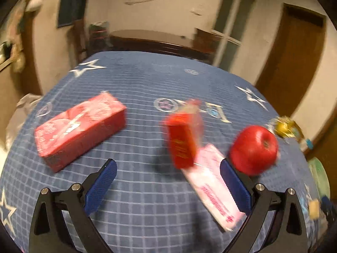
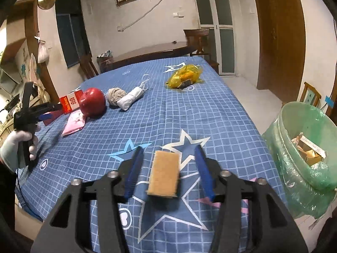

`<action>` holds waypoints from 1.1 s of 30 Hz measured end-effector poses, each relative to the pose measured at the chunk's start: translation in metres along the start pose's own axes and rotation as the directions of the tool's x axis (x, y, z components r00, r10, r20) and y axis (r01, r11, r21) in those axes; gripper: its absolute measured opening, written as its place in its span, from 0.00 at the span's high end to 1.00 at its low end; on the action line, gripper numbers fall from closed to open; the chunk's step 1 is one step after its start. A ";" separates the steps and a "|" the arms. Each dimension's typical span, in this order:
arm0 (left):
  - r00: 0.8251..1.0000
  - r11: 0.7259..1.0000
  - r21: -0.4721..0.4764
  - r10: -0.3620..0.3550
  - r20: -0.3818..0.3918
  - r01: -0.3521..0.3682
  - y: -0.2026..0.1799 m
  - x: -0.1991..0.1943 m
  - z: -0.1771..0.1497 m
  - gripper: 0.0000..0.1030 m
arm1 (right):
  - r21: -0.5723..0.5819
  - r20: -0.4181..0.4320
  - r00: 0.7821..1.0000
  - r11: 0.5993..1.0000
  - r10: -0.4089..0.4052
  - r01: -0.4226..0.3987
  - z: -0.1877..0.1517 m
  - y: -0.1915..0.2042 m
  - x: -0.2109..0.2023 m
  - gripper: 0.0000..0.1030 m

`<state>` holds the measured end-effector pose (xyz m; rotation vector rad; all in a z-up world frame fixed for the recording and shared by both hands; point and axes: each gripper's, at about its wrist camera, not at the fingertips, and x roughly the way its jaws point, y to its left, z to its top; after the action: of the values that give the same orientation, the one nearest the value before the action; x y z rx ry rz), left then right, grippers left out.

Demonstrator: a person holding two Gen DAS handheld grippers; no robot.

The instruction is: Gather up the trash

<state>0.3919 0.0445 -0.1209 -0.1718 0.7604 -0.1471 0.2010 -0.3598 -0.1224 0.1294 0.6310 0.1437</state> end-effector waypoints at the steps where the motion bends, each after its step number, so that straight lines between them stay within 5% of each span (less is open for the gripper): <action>1: 0.999 1.000 -0.003 -0.030 -0.012 0.030 0.000 0.004 0.002 0.05 | 0.005 -0.007 1.000 1.000 0.008 -0.008 -0.001 0.000 0.000 0.47; 7: 0.996 0.998 -0.053 -0.049 -0.076 0.045 0.008 0.037 0.014 0.05 | 0.003 -0.066 0.997 0.999 0.036 -0.036 -0.011 0.004 0.010 0.42; 17: 0.990 0.996 0.080 0.052 -0.129 -0.042 0.012 0.066 0.026 0.06 | -0.040 -0.110 0.993 0.998 0.033 -0.038 -0.013 0.013 0.022 0.40; 22: 0.992 0.985 0.153 0.094 -0.085 -0.081 0.005 0.060 0.033 0.07 | -0.057 -0.123 0.992 0.998 0.020 -0.027 -0.012 0.013 0.026 0.40; 27: 0.995 0.963 0.264 0.077 -0.071 -0.055 -0.002 0.055 0.040 0.06 | -0.083 -0.165 0.986 0.996 0.018 -0.032 -0.009 0.009 0.035 0.40; 33: 0.983 0.961 0.278 0.055 -0.176 -0.004 0.010 0.082 0.042 0.16 | -0.111 -0.187 0.982 0.993 0.018 -0.039 -0.008 0.013 0.041 0.46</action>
<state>0.4805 0.0420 -0.1486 0.1211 0.9158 -0.2411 0.2278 -0.3392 -0.1507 0.0146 0.8060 0.2212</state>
